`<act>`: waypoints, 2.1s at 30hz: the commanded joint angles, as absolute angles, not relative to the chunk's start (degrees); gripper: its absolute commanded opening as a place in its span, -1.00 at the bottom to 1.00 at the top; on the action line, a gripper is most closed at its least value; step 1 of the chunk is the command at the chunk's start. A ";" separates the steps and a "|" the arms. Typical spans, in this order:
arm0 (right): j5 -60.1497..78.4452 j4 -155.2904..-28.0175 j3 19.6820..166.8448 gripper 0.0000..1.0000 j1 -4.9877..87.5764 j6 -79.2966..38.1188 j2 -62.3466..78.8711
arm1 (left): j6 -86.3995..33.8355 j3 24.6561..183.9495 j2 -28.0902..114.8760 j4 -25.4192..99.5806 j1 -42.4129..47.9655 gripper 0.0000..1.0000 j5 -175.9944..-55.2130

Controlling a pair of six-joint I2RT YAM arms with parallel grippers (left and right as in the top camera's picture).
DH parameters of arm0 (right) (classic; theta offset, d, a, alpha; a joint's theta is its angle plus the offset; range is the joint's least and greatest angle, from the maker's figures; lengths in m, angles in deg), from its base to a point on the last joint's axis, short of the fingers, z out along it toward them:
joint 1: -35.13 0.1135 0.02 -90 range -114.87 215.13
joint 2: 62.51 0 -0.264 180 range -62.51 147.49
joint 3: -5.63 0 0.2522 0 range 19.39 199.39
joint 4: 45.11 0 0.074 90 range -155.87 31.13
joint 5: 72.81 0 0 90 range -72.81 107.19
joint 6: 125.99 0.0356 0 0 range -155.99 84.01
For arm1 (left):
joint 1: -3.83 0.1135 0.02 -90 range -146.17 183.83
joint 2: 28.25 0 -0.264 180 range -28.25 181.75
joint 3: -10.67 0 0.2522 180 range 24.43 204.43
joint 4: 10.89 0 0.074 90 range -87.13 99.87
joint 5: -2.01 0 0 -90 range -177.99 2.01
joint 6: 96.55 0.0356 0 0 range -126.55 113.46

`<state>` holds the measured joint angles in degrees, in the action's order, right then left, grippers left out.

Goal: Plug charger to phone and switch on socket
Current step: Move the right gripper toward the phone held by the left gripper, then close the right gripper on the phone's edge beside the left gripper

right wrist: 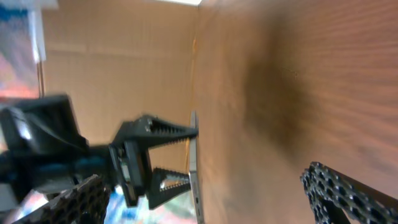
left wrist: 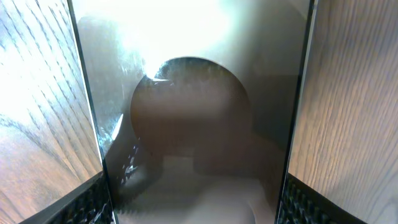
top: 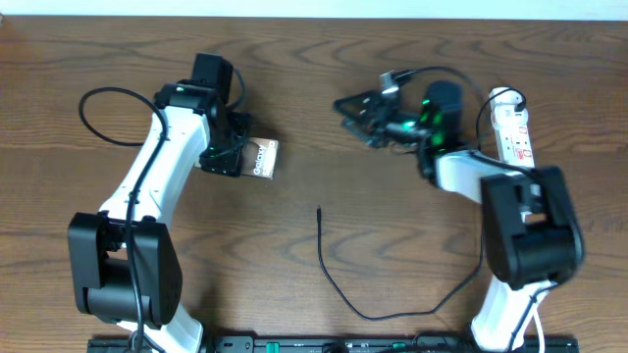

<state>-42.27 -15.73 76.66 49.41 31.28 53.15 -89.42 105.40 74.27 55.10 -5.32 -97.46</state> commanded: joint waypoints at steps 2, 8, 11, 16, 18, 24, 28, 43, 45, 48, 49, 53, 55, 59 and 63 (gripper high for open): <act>-43.69 -13.90 77.12 0.99 55.14 32.98 55.53 | -91.60 106.03 72.95 55.10 -6.94 -0.85 -94.71; -41.33 -13.48 77.10 0.95 59.64 30.99 55.53 | -93.87 106.03 73.02 55.15 -8.29 -0.85 -94.75; -39.93 -13.44 77.10 0.94 60.93 30.99 55.53 | -95.36 106.03 73.02 55.15 -8.86 -0.85 -94.80; -39.28 -13.44 77.10 0.93 62.16 30.51 55.53 | -100.56 106.03 73.02 55.30 -10.24 -0.85 -94.95; -38.38 -13.44 77.10 0.91 62.81 29.70 55.53 | -101.63 106.03 73.02 55.30 -11.27 -0.85 -95.01; -37.29 -13.46 77.10 0.88 64.08 29.73 55.53 | -103.16 106.03 73.02 54.31 -13.43 -0.85 -95.01; -36.89 -13.46 77.10 0.82 64.85 29.70 55.53 | -104.17 106.03 73.02 53.79 -13.78 -0.85 -95.04; -36.94 -13.68 77.10 -0.06 64.87 29.70 55.53 | -104.13 106.03 73.02 53.35 -13.78 -0.86 -98.03; -36.96 -13.92 77.10 -0.10 64.87 29.70 55.53 | -104.10 106.03 73.02 53.35 -13.78 -0.86 -98.01; -36.94 -15.54 77.10 -0.11 64.91 29.44 55.53 | -103.89 106.03 73.02 53.35 -13.78 -0.86 -97.97; -36.89 -16.48 77.10 -0.12 64.98 28.76 55.53 | -103.89 106.03 73.02 53.35 -13.78 -0.85 -97.97; -36.92 -16.65 77.10 -0.16 65.44 28.20 55.53 | -103.69 106.03 73.02 53.35 -13.78 -0.86 -97.97; -36.89 -16.67 77.10 -0.20 65.57 28.17 55.53 | -103.69 106.03 73.02 53.35 -13.78 -0.85 -97.94; -36.92 -16.67 77.10 -0.30 65.61 28.00 55.53 | -103.23 106.03 73.02 53.35 -13.78 -0.86 -97.97; -36.92 -16.76 77.10 -0.39 65.61 27.56 55.53 | -103.01 106.03 73.02 53.33 -13.78 -0.85 -97.97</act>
<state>-37.00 -16.67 76.66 65.35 28.90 55.35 -103.75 105.40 74.27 53.40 -13.87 -98.16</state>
